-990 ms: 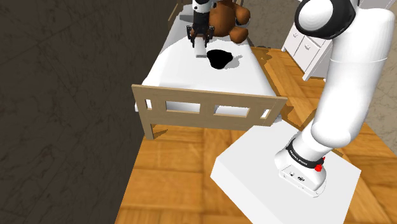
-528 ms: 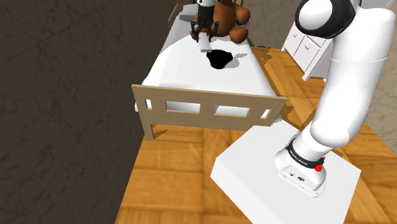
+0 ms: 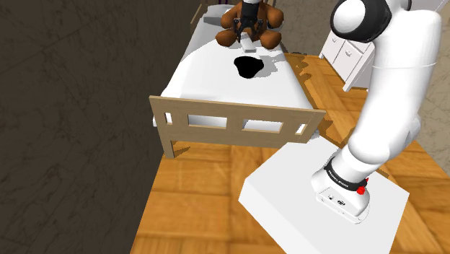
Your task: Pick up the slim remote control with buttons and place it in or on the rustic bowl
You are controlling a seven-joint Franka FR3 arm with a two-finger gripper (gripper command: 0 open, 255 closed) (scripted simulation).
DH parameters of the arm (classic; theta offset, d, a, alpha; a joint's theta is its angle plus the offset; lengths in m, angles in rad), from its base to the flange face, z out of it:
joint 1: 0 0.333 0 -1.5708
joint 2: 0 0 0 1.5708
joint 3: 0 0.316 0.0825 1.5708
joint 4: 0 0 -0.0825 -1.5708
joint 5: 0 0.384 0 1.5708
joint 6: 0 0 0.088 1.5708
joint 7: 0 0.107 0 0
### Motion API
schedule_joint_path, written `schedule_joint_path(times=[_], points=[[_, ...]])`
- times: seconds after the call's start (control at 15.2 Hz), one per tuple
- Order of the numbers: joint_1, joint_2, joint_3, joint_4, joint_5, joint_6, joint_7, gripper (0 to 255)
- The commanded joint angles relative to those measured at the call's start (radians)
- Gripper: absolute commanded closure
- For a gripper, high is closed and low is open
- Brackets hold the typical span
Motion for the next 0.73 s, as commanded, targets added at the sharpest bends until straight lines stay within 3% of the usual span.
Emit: schedule_joint_path(times=[0.0,0.66], points=[[-0.039,0.029,-0.013,0.048,0.007,-0.018,-0.053,255],[-0.038,0.022,-0.013,-0.097,0.006,0.121,-0.051,255]])
